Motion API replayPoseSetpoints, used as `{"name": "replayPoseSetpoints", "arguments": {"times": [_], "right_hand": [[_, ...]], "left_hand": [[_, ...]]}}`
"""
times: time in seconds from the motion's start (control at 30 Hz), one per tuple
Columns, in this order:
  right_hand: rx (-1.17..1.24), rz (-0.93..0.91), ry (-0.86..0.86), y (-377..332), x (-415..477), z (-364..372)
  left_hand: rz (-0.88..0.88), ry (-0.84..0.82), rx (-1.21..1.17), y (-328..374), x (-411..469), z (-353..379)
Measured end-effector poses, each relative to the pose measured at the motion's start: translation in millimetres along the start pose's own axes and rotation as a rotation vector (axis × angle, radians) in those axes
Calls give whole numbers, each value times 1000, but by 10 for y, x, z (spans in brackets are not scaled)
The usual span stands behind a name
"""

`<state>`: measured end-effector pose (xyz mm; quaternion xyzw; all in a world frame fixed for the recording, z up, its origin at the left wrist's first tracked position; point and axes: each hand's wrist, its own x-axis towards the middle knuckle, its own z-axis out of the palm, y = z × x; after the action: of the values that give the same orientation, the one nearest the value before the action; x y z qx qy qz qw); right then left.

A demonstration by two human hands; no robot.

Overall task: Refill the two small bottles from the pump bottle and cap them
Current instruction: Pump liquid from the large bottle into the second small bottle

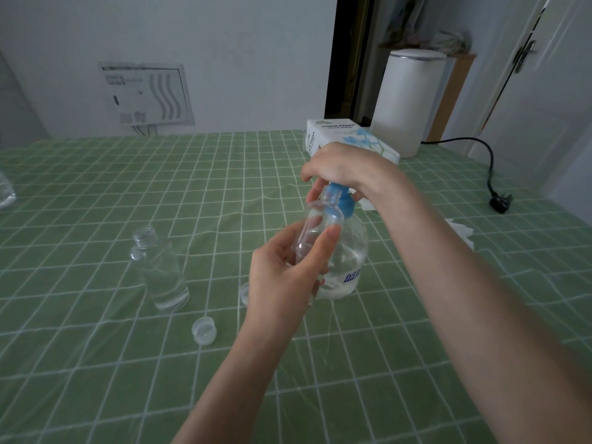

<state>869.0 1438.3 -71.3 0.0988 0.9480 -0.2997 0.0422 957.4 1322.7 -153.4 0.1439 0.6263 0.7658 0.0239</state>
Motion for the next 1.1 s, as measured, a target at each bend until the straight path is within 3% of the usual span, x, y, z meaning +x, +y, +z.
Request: {"name": "replayPoseSetpoints", "arguments": {"times": [1.1], "right_hand": [[100,0,-15,76,36,74]], "left_hand": [[-3,-15,24,-46,-9,-22]]}}
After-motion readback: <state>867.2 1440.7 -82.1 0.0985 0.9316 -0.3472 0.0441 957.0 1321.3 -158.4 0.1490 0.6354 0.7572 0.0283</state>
